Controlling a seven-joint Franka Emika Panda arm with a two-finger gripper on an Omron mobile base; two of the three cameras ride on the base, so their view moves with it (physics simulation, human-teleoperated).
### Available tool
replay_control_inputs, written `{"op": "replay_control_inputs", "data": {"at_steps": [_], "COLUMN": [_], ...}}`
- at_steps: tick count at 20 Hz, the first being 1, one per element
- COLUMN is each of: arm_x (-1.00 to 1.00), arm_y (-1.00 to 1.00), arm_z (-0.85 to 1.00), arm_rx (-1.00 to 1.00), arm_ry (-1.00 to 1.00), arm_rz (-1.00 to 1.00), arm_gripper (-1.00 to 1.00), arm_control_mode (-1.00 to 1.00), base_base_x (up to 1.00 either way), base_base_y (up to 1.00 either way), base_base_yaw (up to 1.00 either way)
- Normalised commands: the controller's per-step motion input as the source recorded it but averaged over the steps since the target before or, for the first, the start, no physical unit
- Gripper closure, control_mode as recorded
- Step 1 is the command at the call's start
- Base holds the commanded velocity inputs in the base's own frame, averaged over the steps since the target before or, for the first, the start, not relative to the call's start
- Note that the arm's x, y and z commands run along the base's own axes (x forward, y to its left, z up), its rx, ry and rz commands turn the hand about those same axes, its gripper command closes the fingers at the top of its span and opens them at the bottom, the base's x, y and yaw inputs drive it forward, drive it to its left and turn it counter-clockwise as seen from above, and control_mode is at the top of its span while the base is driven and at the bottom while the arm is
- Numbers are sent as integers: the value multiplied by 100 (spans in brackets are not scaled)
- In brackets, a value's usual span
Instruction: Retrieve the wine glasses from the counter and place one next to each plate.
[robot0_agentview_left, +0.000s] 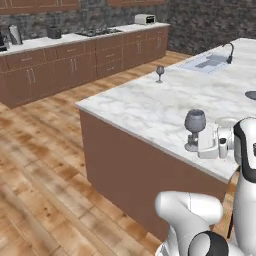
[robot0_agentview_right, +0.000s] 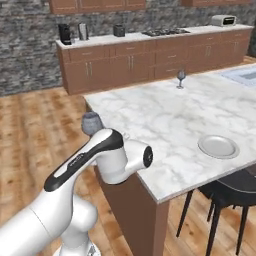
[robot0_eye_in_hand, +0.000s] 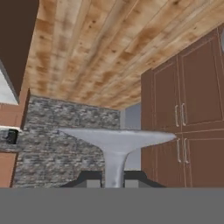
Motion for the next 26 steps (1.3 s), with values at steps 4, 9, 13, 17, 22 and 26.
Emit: {"op": "replay_control_inputs", "data": {"at_steps": [4,9,13,17,22,26], "arm_x": [0,0,0,0,0,0], "arm_y": [0,0,0,0,0,0], "arm_z": [0,0,0,0,0,0], "arm_rx": [0,0,0,0,0,0], "arm_ry": [0,0,0,0,0,0], "arm_rz": [0,0,0,0,0,0], "arm_gripper": [100,100,100,100,100,100], "arm_control_mode": [100,100,100,100,100,100], "base_base_x": [-55,-65,0,0,-70,-78], "base_base_y": [-100,-66,-100,-100,-100,-100], "base_base_yaw": [41,38,49,56,43,34]}}
